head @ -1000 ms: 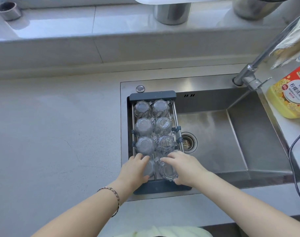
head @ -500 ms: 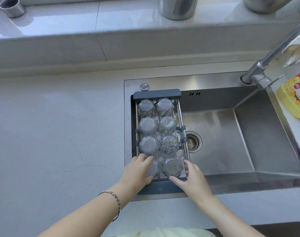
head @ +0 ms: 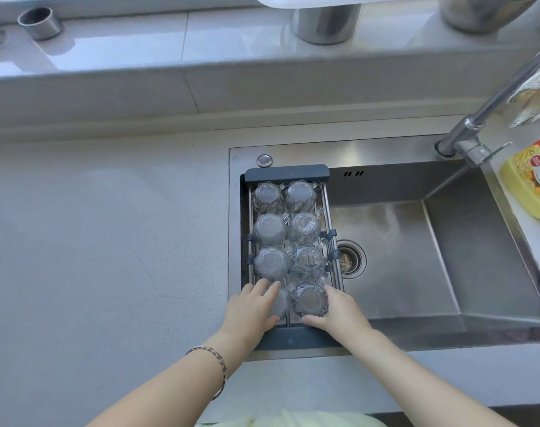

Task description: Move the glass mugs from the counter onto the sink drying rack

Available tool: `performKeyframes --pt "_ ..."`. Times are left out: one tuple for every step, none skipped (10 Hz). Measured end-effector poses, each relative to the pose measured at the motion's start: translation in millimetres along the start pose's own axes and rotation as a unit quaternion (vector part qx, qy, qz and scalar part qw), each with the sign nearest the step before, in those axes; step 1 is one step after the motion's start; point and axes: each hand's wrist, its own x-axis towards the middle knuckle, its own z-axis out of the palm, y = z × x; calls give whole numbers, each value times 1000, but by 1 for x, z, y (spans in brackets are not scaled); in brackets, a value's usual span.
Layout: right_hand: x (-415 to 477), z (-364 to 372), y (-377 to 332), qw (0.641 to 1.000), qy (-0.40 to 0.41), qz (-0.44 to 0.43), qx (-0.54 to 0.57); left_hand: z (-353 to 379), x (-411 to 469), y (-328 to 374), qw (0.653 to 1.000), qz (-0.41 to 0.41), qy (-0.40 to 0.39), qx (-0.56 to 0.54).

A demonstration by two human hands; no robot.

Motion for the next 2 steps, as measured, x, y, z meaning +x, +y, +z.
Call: performKeyframes --pt "0 -24 -4 994 -79 -3 -74 -6 -3 0 998 -47 6 -31" --pt "-3 -52 -17 985 -99 -22 -137 -34 4 -2 994 -61 21 -85"
